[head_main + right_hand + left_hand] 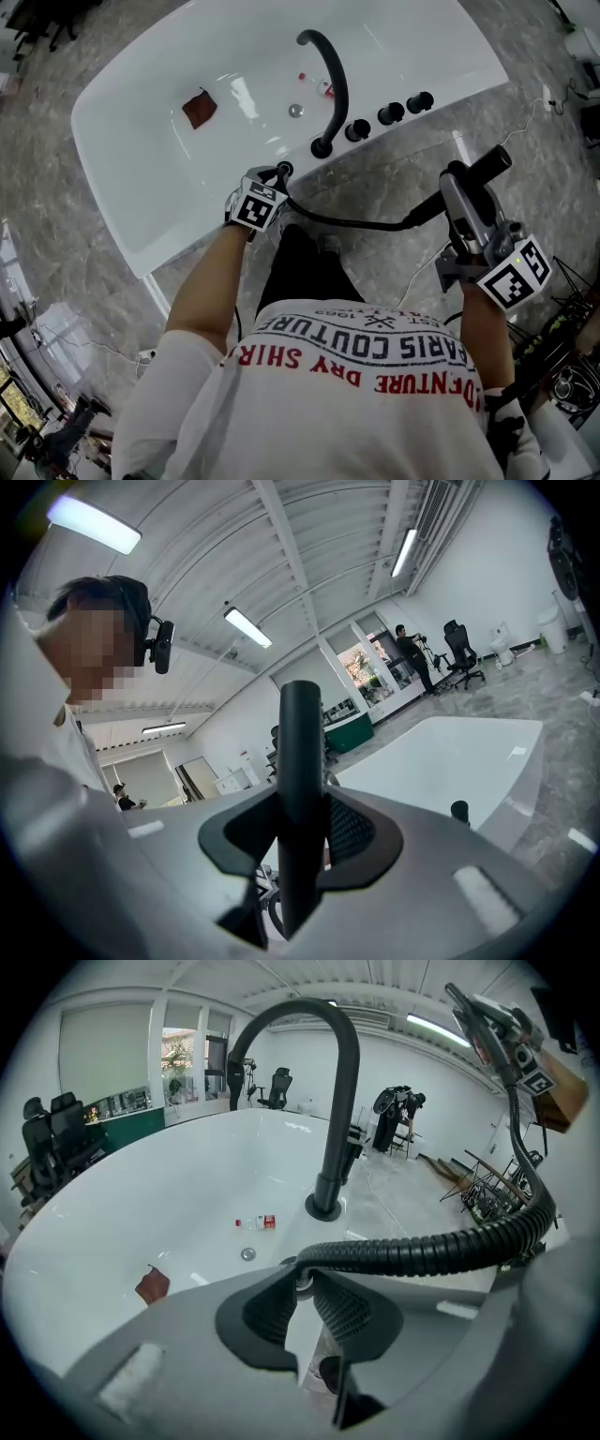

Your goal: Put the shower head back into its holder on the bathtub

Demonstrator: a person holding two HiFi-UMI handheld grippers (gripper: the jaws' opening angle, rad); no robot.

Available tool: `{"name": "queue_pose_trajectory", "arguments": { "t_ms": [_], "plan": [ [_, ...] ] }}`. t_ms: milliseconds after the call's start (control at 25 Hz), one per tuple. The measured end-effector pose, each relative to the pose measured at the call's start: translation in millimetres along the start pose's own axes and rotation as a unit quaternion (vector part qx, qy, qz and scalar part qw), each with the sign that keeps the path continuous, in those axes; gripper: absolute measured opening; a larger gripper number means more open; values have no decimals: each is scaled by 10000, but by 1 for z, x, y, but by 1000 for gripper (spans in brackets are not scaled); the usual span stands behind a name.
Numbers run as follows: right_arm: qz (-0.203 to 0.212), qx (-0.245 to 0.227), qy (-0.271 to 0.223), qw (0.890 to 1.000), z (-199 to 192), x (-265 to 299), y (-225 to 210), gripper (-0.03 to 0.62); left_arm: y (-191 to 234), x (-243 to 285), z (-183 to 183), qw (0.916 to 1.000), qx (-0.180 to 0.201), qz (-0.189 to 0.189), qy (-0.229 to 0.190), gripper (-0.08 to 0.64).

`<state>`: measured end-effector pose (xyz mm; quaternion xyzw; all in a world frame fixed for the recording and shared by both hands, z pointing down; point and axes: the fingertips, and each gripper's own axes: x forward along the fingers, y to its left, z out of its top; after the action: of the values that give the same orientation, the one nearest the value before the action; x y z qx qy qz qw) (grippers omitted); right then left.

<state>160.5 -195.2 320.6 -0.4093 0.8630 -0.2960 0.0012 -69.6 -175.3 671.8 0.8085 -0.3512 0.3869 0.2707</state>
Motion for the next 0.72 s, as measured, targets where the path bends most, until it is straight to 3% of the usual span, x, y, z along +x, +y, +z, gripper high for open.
{"name": "queue_pose_trajectory", "arguments": {
  "t_ms": [240, 520, 720],
  "plan": [
    [-40, 12, 51, 10000, -4, 1, -2, 123, -1, 15, -10, 9991, 176, 152, 351, 58],
    [-58, 79, 19, 10000, -3, 4, -6, 123, -3, 15, -15, 9988, 400, 73, 274, 67],
    [66, 74, -40, 9999, 3, 8, -1, 121, -2, 4, -24, 9996, 142, 55, 229, 91]
  ]
}}
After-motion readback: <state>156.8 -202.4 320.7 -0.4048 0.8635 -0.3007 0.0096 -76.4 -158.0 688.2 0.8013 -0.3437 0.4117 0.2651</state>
